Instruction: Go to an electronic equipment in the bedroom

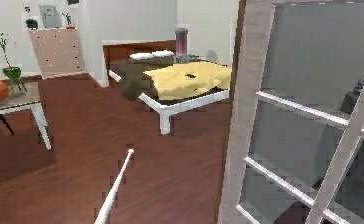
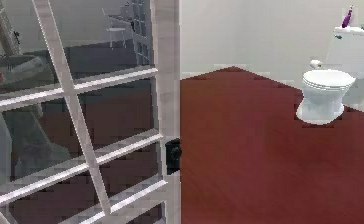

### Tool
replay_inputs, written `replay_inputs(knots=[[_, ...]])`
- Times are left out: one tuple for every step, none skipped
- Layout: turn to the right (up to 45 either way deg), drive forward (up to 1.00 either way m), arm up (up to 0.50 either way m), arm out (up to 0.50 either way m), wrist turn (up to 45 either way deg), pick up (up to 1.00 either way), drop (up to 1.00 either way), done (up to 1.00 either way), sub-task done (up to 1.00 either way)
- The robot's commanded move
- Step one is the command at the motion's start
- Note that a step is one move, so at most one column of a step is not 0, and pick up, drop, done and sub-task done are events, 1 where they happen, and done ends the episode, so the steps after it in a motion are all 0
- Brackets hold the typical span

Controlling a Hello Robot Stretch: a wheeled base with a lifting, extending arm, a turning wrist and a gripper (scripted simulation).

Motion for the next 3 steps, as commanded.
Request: replay_inputs(knots=[[3.0, 0.0, 0.0, 0.0, 0.0, 0.0, 0.0, 0.0, 0.0], [0.0, 0.25, 0.0, 0.0, 0.0, 0.0, 0.0, 0.0, 0.0], [-45.0, 0.0, 0.0, 0.0, 0.0, 0.0, 0.0, 0.0, 0.0]])
